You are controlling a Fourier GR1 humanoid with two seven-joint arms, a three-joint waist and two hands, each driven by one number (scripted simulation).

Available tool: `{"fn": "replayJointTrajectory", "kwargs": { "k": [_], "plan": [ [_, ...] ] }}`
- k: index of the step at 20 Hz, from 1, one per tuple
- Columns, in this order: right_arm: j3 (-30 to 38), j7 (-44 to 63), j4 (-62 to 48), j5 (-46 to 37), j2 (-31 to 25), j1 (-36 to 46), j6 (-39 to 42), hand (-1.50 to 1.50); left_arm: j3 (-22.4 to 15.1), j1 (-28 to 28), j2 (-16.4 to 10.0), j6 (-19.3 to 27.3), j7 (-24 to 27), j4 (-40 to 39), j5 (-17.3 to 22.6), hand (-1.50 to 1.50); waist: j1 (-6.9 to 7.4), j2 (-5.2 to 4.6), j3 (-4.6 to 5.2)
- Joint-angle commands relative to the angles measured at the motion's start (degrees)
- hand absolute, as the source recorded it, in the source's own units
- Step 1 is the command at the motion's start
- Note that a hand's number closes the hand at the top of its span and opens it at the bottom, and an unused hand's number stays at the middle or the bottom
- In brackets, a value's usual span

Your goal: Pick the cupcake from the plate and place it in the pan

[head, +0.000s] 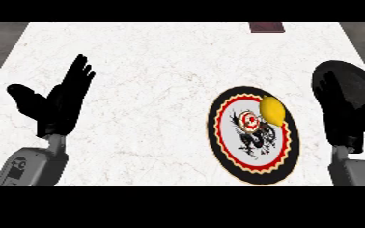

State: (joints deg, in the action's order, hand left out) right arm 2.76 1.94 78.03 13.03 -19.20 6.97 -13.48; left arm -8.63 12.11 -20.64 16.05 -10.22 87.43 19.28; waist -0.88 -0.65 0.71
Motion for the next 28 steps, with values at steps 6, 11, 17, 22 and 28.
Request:
{"fn": "replayJointTrajectory", "kwargs": {
  "k": [6,11,17,22,28],
  "plan": [
    [-10.72,11.45,-7.35,-0.09,-7.21,17.76,21.30,-1.50,-8.55,4.33,-5.05,-7.38,0.89,1.37,-8.31,0.00,6.06,-0.56,-0.82],
    [-18.42,-4.28,-17.05,-23.33,-4.41,16.69,6.57,1.50,-9.17,2.40,-3.12,-7.64,0.32,-0.24,-8.59,0.00,2.62,0.16,-0.80],
    [-16.64,-2.41,-17.57,-20.17,-10.34,19.80,22.84,-1.50,-6.48,-1.11,-3.49,-9.23,0.48,2.67,-9.56,0.00,1.38,0.74,-0.69],
    [-24.44,4.50,-14.74,-29.49,-15.42,23.25,27.06,-1.50,-5.28,-1.63,-4.61,-10.12,0.19,3.85,-8.60,0.00,1.45,0.97,-0.59],
    [-30.55,18.07,-16.07,-30.86,-14.21,35.41,44.70,-1.50,-7.22,-1.35,-2.72,-10.18,0.99,2.06,-10.54,0.00,2.65,0.59,-0.49]
  ]
}}
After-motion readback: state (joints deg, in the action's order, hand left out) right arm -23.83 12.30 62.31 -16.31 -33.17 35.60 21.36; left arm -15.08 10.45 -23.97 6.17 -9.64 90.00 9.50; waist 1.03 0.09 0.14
